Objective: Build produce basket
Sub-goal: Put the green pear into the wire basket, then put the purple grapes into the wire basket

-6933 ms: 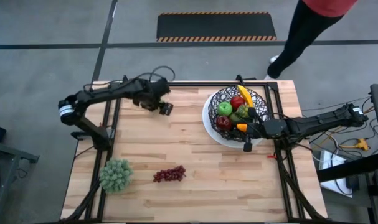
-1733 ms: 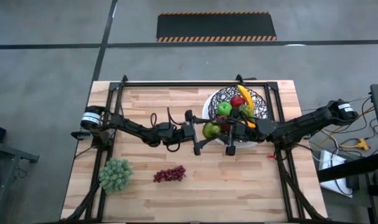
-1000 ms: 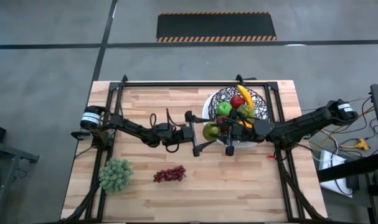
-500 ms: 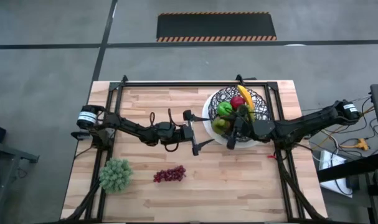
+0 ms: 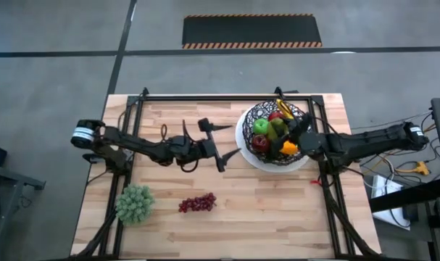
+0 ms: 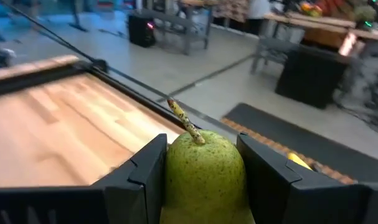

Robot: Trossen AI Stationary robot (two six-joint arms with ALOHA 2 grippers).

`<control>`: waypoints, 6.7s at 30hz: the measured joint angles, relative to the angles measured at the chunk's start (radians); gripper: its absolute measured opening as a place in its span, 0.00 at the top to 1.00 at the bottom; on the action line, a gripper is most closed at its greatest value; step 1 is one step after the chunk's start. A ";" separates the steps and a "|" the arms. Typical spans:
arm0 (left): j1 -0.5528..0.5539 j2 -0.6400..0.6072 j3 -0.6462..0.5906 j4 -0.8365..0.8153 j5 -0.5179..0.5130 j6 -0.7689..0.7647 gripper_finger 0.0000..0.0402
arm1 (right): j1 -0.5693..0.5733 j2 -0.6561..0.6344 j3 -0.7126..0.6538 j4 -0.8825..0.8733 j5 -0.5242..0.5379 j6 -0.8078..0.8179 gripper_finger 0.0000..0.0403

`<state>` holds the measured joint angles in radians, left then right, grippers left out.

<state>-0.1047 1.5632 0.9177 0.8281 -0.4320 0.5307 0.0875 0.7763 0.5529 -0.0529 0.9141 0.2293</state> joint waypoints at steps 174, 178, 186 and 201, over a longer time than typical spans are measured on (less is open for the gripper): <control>0.014 0.214 0.313 -0.368 0.223 -0.314 0.99 | 0.541 -0.286 -0.148 0.114 -0.252 -0.365 0.37; 0.065 0.310 0.330 -0.222 0.225 -0.344 0.99 | 0.541 -0.353 -0.182 0.152 -0.303 -0.387 0.37; 0.110 0.474 0.430 -0.105 0.226 -0.376 0.99 | 0.541 -0.473 -0.247 0.216 -0.459 -0.427 0.37; 0.128 0.577 0.542 -0.102 0.188 -0.394 0.99 | 0.542 -0.599 -0.298 0.266 -0.530 -0.450 0.37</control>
<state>0.0235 2.1399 1.4592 0.7256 -0.2440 0.1365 0.6292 0.1775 0.2550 0.2128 0.3841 -0.2205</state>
